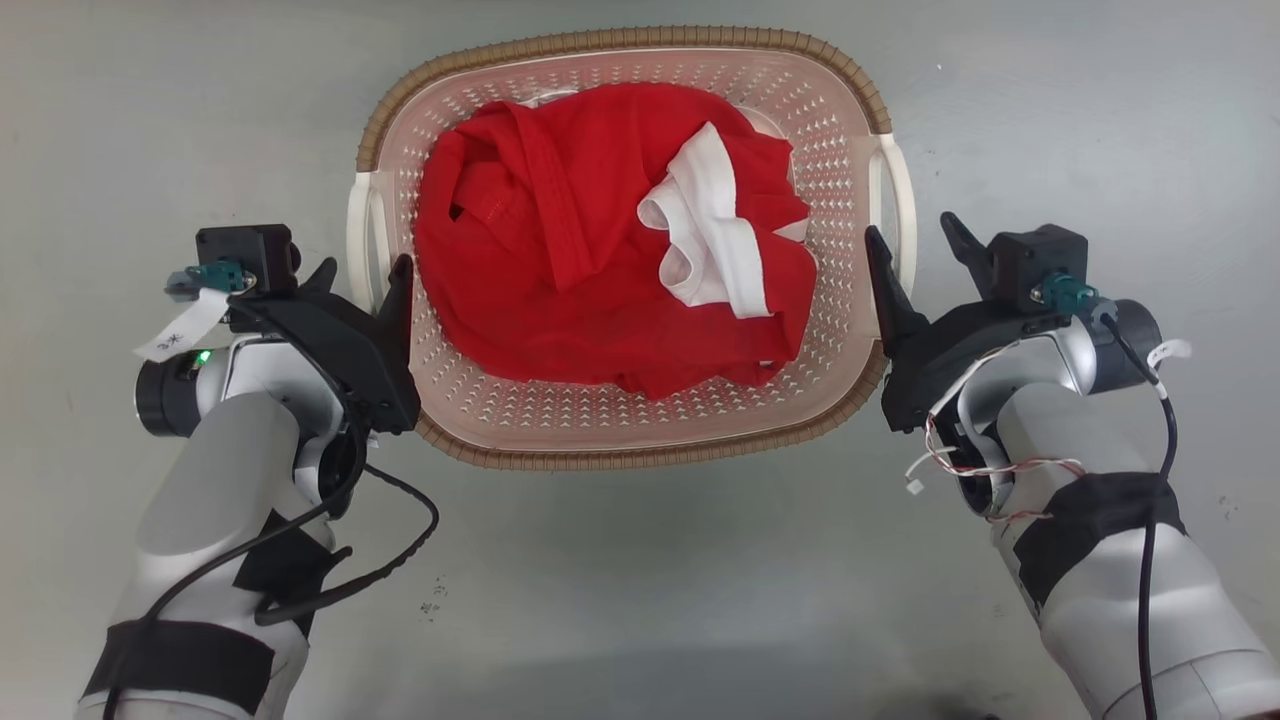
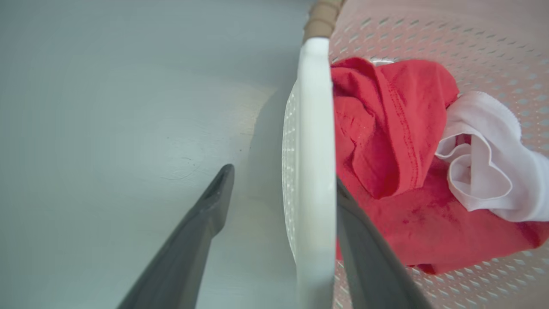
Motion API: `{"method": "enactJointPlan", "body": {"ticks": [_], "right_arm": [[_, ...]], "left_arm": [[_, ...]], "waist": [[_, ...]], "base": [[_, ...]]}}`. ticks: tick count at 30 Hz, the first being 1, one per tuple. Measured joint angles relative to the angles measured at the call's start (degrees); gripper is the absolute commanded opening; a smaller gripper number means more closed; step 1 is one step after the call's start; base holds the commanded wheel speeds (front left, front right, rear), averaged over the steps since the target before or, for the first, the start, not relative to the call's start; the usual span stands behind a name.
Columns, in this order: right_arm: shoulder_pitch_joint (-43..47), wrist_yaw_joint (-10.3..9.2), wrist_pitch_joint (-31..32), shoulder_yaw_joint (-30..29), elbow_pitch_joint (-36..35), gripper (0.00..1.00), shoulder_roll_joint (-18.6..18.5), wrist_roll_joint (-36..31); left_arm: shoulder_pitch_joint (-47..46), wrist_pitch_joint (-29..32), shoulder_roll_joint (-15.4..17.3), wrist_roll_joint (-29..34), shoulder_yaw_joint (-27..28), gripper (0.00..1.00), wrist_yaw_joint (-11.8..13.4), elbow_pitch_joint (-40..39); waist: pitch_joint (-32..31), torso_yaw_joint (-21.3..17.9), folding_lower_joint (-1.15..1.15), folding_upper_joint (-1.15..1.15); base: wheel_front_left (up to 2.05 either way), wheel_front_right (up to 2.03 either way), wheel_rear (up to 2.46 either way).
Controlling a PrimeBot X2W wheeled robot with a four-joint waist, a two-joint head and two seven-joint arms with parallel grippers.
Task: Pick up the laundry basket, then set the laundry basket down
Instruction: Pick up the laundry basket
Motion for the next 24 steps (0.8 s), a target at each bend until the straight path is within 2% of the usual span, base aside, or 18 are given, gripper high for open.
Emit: {"method": "enactJointPlan", "body": {"ticks": [5, 6, 7, 8, 9, 14, 24], "right_arm": [[-2.72, 1.29, 1.18, 0.91, 2.90, 1.00, 0.04, 0.68], [-2.96, 1.46, 1.22, 1.20, 2.98, 0.93, 0.04, 1.30], [-3.22, 1.70, 1.25, 1.55, 3.12, 0.50, 0.04, 1.88], [-3.51, 1.70, 1.49, 1.88, 3.21, 0.00, 0.04, 2.36], [-3.76, 1.75, 1.67, 2.18, 3.30, 0.00, 0.04, 3.12], [-4.61, 2.19, 1.68, 3.24, 3.94, 0.00, 0.62, 4.57], [-5.61, 2.71, 1.98, 4.36, 8.26, 0.00, 1.18, 6.25]], "left_arm": [[-1.74, 1.08, -0.09, -0.92, 0.63, 1.00, -0.63, 2.83], [-1.98, 1.25, -0.13, -0.94, 0.64, 1.00, -0.97, 3.25], [-2.28, 1.48, -0.25, -0.99, 0.62, 1.00, -0.97, 3.71], [-2.64, 1.93, -0.38, -1.09, 0.58, 0.41, -1.01, 4.13], [-2.92, 1.99, -0.51, -1.31, 0.64, 0.00, -1.02, 4.36], [-4.07, 2.47, -2.14, -1.67, 0.47, 0.00, -1.89, 5.45], [-4.82, 2.49, -2.49, -3.46, 0.52, 0.00, -2.01, 9.44]], "waist": [[0.57, 0.02, 0.00, 0.00], [0.64, 0.05, 0.00, 0.00], [0.71, 0.11, -0.01, 0.00], [0.78, 0.18, -0.01, 0.00], [0.85, 0.25, -0.01, 0.00], [1.07, 0.57, -0.01, 0.00], [-0.43, 0.96, -0.01, 0.00]], "base": [[0.00, 0.00, 0.00], [0.00, 0.00, 0.00], [0.00, 0.00, 0.00], [0.00, 0.00, 0.00], [0.00, 0.00, 0.00], [0.00, 0.00, 0.00], [0.00, 0.00, 0.00]]}}
